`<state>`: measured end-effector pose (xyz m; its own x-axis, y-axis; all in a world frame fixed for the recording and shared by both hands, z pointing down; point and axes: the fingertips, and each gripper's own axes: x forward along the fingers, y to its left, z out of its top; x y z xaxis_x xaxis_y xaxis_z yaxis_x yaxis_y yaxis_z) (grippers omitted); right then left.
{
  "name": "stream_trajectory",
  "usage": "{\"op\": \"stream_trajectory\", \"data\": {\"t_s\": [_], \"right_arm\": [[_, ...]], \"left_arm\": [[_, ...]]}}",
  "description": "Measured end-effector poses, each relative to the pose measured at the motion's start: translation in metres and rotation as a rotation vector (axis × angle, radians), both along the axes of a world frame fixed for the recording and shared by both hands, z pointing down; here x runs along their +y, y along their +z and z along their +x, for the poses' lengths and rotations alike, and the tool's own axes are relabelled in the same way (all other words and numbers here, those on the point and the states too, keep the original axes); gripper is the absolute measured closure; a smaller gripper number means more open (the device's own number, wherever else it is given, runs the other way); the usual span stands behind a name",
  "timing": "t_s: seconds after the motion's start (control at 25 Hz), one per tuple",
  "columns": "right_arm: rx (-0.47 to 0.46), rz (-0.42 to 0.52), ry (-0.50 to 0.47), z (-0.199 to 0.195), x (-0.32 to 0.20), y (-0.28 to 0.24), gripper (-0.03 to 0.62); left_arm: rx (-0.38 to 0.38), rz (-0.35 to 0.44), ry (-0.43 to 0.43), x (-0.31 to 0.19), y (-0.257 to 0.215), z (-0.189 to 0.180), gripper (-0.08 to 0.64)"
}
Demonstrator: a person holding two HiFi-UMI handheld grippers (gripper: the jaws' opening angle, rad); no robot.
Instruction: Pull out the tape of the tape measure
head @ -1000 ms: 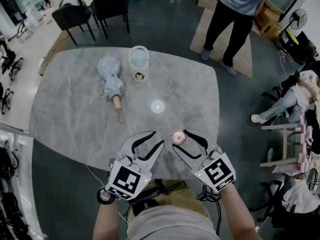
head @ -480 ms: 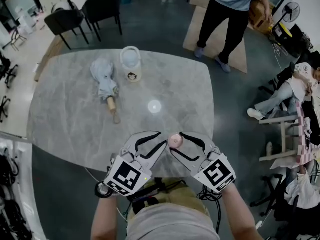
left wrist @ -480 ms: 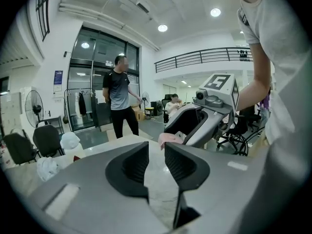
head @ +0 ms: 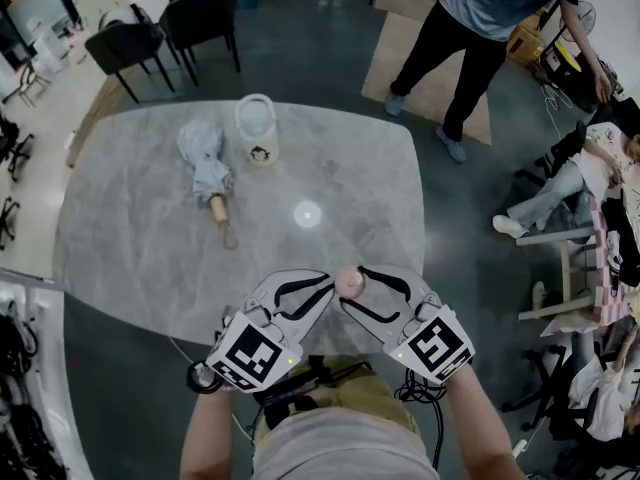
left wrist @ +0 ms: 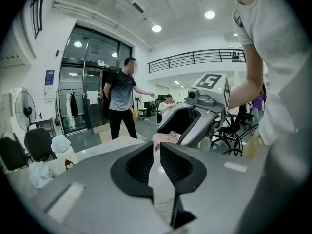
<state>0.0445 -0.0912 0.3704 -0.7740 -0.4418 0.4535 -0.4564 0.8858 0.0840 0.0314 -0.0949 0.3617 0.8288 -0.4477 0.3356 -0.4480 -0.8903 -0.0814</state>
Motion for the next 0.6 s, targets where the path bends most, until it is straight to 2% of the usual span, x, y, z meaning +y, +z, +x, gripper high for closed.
{"op": "stream_trajectory", "data": {"t_s": [0.24, 0.6], "right_arm": [[0.013, 0.005, -0.015, -0.0003, -0.0014, 0.0015, 0.379], [0.01, -0.012, 0.05, -0.0043, -0.0046, 0.0069, 0.379]], "left_arm": [[0.01, 0.007, -0.007, -0.0022, 0.0021, -0.0002, 0.538], [-0.02, 0.018, -0.025, -0.0057, 0.0072, -0.0039, 0.54]]}}
